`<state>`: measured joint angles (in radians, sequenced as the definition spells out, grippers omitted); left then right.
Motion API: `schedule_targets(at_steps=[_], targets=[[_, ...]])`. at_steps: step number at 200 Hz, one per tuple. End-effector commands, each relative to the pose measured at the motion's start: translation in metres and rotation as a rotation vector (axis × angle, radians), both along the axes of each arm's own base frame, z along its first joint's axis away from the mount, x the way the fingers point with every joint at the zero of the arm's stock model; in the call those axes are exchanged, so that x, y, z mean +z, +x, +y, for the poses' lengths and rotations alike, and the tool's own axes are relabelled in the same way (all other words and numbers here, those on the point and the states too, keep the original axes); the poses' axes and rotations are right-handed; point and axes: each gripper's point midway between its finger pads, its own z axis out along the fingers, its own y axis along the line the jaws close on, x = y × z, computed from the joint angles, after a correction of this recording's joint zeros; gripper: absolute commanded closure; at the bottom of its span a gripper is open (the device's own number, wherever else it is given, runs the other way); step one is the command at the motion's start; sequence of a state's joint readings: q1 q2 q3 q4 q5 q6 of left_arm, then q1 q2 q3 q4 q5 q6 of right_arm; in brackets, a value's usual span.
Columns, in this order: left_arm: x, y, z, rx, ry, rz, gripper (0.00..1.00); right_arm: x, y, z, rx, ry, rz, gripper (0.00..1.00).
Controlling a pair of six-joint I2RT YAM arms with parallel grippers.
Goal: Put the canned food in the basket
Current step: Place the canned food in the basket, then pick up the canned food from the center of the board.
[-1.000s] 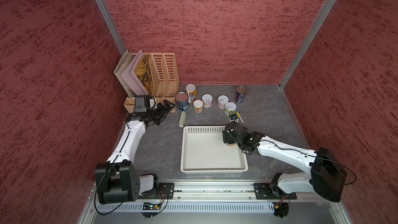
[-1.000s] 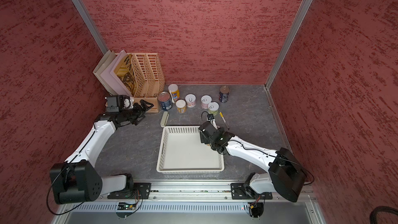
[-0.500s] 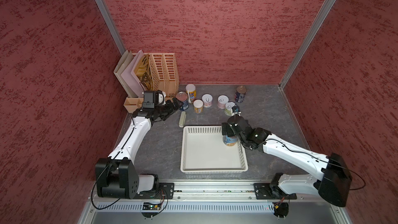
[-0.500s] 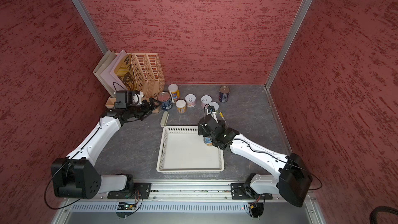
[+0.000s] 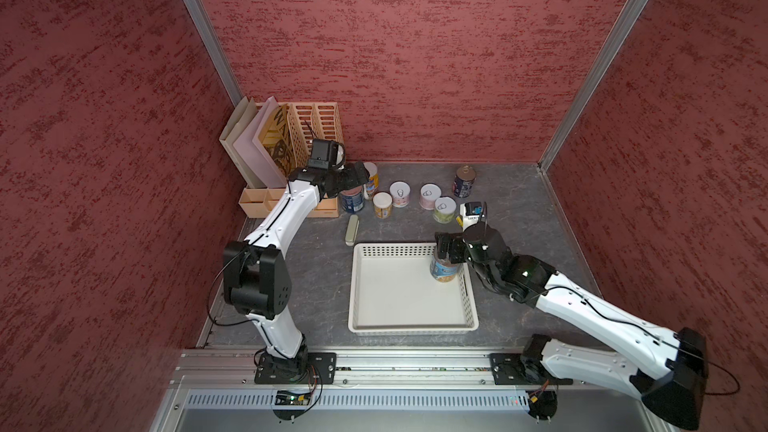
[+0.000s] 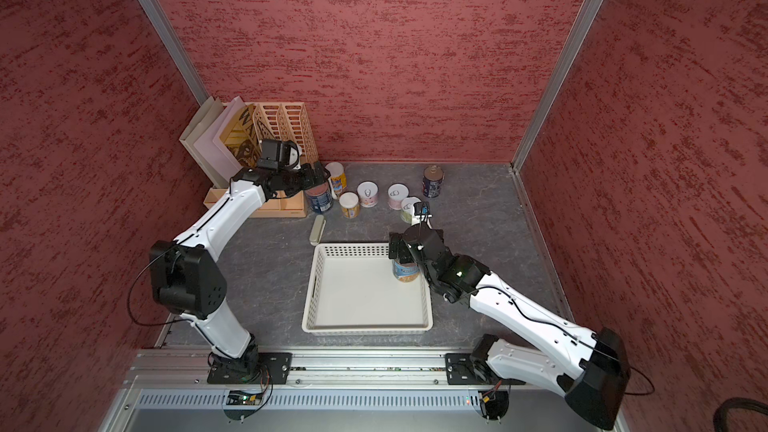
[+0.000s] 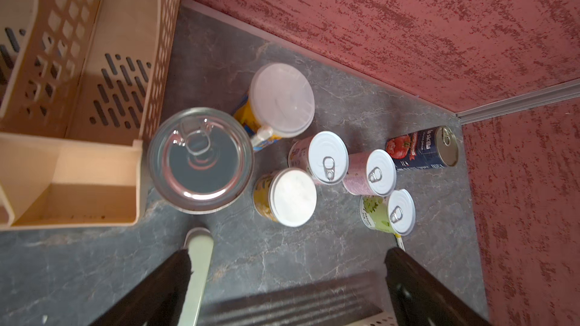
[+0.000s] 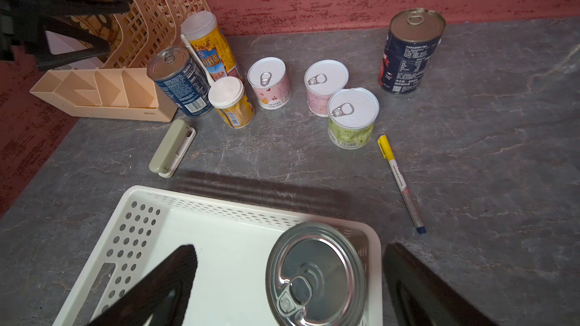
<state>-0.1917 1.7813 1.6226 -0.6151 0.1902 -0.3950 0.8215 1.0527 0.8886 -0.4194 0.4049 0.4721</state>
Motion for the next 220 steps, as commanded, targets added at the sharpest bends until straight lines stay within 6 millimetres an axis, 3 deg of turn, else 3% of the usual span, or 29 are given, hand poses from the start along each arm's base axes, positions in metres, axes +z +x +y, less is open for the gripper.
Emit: schedule_targets(at_steps=[1,44,76,132,190,220], targets=[[-0.008,0.022,0.006,-0.009,0.109,-0.002,0.0,0.009,-0.004,-0.005,0.001,0.037,-0.016,0.02],[-0.02,0.054,-0.001,-0.149,0.351,-0.043,0.0,0.02,-0.01,-0.018,-0.025,0.036,-0.045,0.02],[-0.031,0.069,-0.007,-0.227,0.358,-0.065,0.0,0.03,-0.014,-0.023,-0.026,0.052,-0.066,0.02],[-0.027,0.086,-0.027,-0.306,0.394,-0.105,0.0,0.03,-0.014,-0.019,-0.008,0.056,-0.06,0.02],[-0.061,0.095,-0.041,-0.37,0.467,-0.067,0.02,0.027,-0.013,-0.016,0.0,0.047,-0.051,0.01],[-0.073,0.105,-0.038,-0.353,0.484,-0.053,0.01,0.026,-0.012,-0.016,0.0,0.041,-0.05,0.01]])
